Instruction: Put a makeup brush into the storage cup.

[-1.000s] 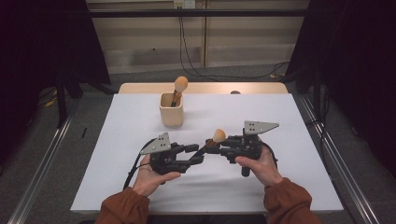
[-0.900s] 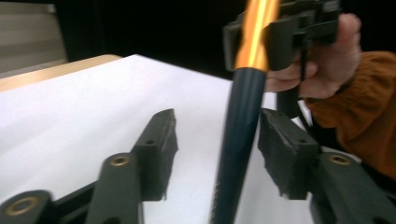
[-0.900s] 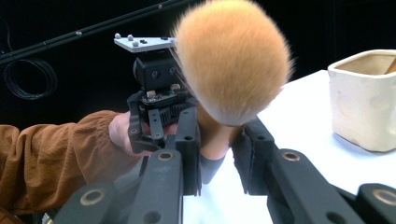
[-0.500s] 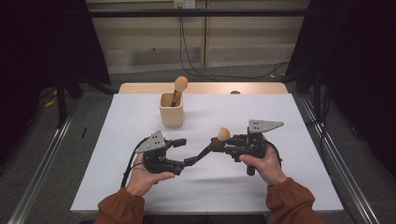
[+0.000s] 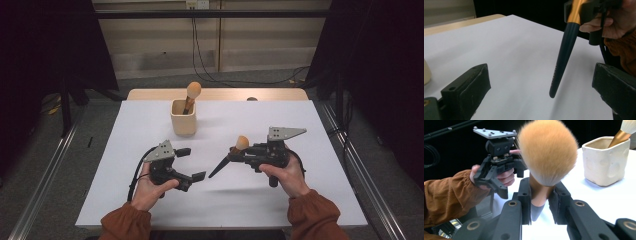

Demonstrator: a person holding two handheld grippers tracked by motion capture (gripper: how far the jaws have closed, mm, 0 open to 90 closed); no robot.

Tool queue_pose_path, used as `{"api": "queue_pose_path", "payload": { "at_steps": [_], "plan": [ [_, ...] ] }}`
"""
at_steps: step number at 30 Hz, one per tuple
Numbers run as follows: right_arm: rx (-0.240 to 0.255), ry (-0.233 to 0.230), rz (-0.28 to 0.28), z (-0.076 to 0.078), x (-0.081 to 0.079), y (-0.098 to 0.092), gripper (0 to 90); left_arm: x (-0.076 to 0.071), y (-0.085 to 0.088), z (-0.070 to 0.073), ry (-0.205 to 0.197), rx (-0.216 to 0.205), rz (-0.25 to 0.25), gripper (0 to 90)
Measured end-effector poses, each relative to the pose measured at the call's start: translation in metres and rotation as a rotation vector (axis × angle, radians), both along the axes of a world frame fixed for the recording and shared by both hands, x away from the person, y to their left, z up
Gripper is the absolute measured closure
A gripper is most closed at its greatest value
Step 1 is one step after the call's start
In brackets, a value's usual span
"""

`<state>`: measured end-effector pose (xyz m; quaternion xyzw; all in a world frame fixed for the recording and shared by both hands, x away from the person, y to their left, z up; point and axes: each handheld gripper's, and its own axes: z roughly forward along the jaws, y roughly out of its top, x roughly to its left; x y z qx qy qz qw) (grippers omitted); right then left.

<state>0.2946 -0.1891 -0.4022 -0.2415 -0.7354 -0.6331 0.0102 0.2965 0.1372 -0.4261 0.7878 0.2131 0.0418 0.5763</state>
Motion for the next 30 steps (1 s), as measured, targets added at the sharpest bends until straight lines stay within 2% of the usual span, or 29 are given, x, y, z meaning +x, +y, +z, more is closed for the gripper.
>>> {"api": "queue_pose_path", "payload": {
  "at_steps": [8, 11, 16, 20, 23, 30],
  "plan": [
    [-0.043, 0.007, 0.015, 0.007, 0.005, 0.005, 73.1, 0.002, 0.001, 0.003, -0.006, -0.007, 0.013, 1.4],
    [-0.068, 0.014, 0.030, 0.010, 0.006, 0.007, 73.1, 0.003, -0.002, 0.005, -0.014, 0.011, 0.022, 1.9],
    [-0.098, 0.023, 0.039, 0.015, 0.011, 0.009, 73.1, 0.004, -0.010, 0.012, -0.032, 0.025, 0.000, 2.3],
    [-0.148, 0.032, 0.045, 0.019, 0.013, 0.011, 73.1, 0.003, -0.013, 0.010, -0.030, 0.033, -0.005, 2.3],
    [-0.168, 0.036, 0.048, 0.021, 0.014, 0.012, 73.1, 0.005, -0.014, 0.008, -0.018, 0.038, -0.009, 2.4],
    [-0.232, 0.055, 0.060, 0.025, 0.019, 0.015, 73.1, 0.005, -0.018, 0.005, -0.024, 0.055, -0.018, 2.7]
  ]
}}
